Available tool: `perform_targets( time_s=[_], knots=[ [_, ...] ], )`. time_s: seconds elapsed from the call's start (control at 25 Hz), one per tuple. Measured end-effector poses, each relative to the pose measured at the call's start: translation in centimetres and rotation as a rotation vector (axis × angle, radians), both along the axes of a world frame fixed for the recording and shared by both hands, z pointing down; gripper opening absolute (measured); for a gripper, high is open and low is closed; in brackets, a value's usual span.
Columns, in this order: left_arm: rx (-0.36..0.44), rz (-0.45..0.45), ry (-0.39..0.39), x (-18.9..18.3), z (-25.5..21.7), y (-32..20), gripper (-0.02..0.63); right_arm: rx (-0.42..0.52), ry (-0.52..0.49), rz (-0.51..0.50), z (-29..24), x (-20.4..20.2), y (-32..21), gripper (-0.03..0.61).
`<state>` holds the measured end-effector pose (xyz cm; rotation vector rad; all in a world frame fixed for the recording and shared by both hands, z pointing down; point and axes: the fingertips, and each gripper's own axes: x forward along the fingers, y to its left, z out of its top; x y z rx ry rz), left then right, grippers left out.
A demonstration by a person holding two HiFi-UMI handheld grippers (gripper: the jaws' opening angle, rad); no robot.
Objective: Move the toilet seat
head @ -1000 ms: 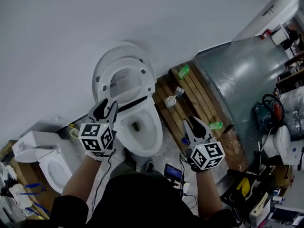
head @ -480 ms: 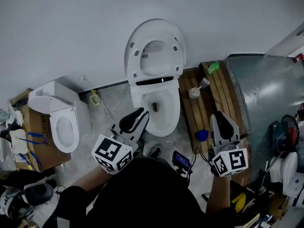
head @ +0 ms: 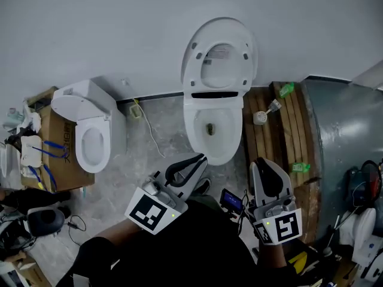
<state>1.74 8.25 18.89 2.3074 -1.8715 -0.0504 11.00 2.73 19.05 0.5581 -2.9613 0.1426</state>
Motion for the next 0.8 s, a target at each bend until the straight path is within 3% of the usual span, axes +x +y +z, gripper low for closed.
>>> perform_targets(
  time_s=[0.12, 0.28, 0.44, 0.64, 0.8],
  knots=[
    [0.034, 0.011, 0.009, -0.7, -2.2, 0.5, 0.032, -0.017, -0.024, -0.025, -0.8, -1.8, 2.4, 0.060],
    [0.066, 0.026, 0.035, -2.2, -4.2, 0.9, 0.034, -0.015, -0.041, 0.029, -2.1, -4.4, 3.9, 0.059],
    [0.009, 0.035, 0.061, -4.0, -2.7, 1.8, 0.034, -0.003, -0.026, 0.061, -2.3, -6.2, 4.1, 0.041],
    [0.045, 0.036, 0.083, -4.6, -3.6, 1.4, 0.034, -0.011, -0.024, 0.079, -2.1, -6.1, 4.7, 0.041],
    [0.018, 0.065, 0.082, -4.8, -3.0, 1.9, 0.034, -0.046, -0.046, 0.109, -2.0, -6.2, 5.2, 0.041]
  ],
)
